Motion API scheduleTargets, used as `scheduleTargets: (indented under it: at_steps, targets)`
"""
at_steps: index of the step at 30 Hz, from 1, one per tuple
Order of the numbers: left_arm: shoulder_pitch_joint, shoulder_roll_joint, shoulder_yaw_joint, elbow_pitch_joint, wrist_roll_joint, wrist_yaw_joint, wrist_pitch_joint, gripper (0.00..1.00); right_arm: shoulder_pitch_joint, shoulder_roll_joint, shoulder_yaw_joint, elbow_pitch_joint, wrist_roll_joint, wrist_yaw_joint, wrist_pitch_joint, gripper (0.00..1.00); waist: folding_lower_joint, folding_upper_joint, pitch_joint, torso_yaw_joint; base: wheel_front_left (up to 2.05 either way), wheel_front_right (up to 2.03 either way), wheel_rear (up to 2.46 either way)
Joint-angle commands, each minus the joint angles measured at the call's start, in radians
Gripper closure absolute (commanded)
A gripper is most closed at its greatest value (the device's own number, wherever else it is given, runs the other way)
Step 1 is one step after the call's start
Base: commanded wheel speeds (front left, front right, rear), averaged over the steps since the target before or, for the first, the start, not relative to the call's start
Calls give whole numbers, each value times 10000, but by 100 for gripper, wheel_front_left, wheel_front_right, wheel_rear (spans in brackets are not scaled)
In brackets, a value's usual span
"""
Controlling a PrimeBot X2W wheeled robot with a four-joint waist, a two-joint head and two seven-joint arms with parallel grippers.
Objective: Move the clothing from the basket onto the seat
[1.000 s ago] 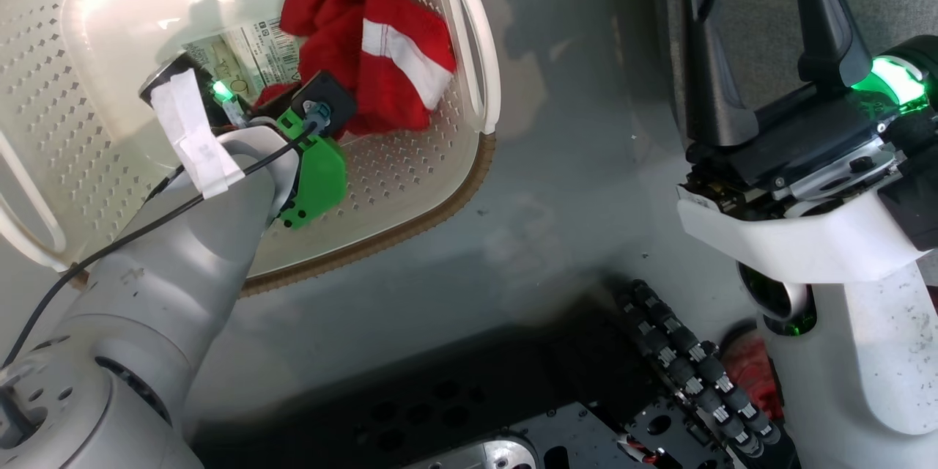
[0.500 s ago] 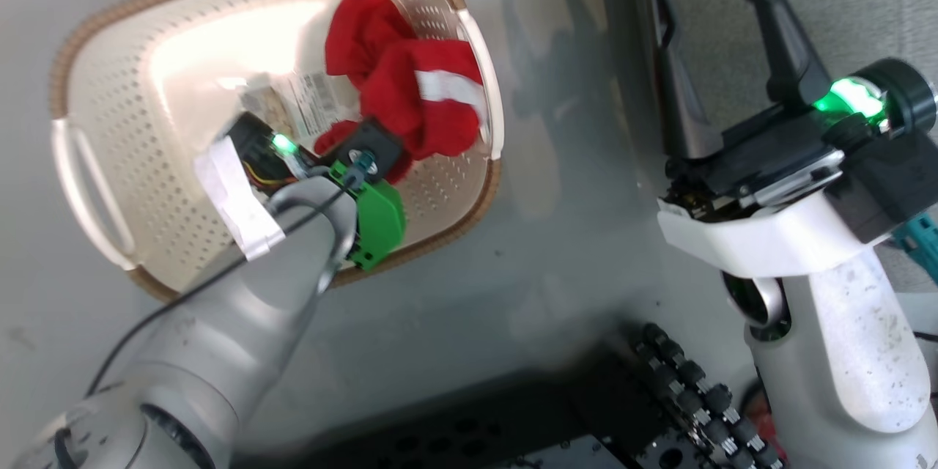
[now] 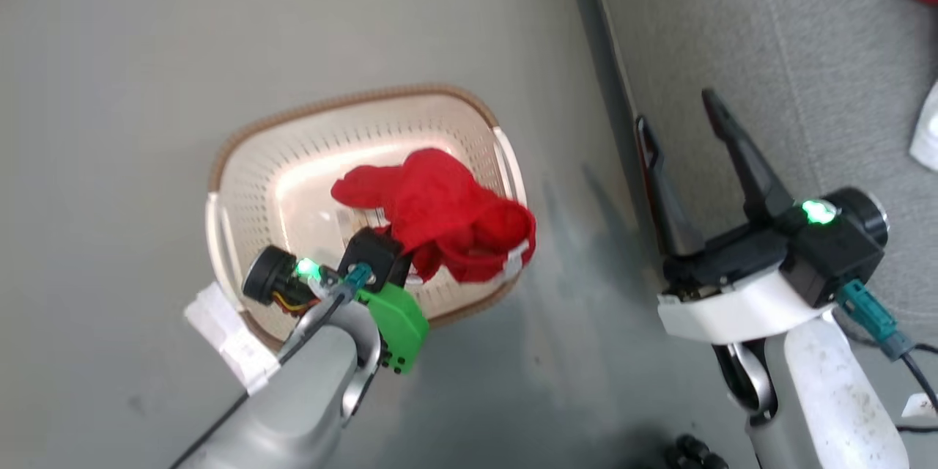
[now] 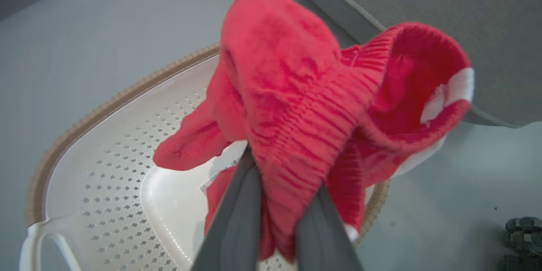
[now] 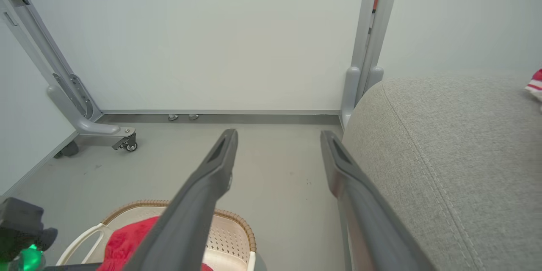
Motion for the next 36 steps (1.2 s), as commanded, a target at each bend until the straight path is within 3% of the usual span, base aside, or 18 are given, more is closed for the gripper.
scheduleTargets:
  at_steps: [1, 10, 18, 28, 36]
  targets:
    - [527, 32, 229, -248, 107, 78, -2, 100, 392, -39, -60, 95, -10, -10, -24, 0, 0, 0, -2422, 755, 0, 0, 0]
    - [2503, 27, 1983, -1987, 689, 200, -2, 100, 1815, -37, 26, 486, 127, -10, -24, 0, 0, 0, -4484, 722, 0, 0, 0]
    - [3387, -66, 3043, -3147, 1331, 44, -3, 100, 2725, -35, 371, 615, 171, -10, -24, 0, 0, 0, -5386, 621, 0, 0, 0]
    - [3738, -300, 3684, -3945, 1834, -284, -3, 100, 3271, -144, 882, 904, 402, -10, -24, 0, 0, 0, -5944, 602, 0, 0, 0]
    - [3721, -505, 3592, -4341, 1998, -658, -3, 100, 2991, -551, 1657, 1177, 389, -10, -24, 0, 0, 0, -6069, 808, 0, 0, 0]
